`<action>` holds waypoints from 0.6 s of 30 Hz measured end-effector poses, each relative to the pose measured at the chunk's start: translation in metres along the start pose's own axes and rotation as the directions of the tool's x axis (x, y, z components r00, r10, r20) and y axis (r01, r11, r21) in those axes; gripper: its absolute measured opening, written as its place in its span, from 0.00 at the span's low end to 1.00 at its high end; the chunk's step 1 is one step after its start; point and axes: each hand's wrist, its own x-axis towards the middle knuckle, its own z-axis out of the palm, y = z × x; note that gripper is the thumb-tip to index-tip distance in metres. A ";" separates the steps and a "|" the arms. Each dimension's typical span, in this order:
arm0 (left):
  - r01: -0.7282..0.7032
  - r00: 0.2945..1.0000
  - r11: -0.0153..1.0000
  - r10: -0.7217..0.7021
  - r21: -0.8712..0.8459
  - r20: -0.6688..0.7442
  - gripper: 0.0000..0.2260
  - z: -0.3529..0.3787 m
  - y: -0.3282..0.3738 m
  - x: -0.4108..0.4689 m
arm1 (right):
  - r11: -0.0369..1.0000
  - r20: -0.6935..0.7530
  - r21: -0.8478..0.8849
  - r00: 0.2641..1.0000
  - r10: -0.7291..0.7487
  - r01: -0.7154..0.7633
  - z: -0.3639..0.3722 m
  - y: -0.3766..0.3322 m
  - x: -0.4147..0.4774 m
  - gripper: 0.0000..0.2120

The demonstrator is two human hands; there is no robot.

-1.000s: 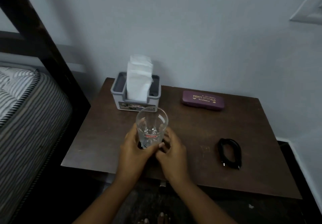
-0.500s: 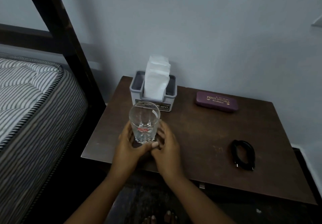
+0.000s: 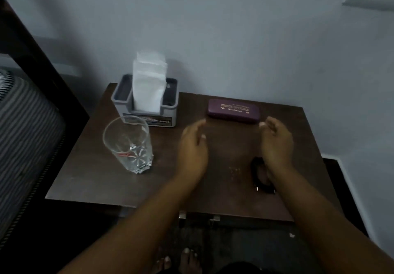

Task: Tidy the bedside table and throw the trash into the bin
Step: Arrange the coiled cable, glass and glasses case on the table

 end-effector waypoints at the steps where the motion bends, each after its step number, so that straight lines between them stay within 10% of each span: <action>1: 0.011 1.000 0.999 -0.011 0.051 -0.010 0.19 0.010 0.005 0.017 | 0.998 0.028 0.007 0.998 0.056 -0.056 0.003 0.003 0.011 0.21; 18: 0.148 0.989 0.988 -0.147 0.038 -0.031 0.27 0.033 -0.014 0.060 | 0.990 0.159 0.065 0.981 0.115 -0.127 0.037 0.014 0.031 0.21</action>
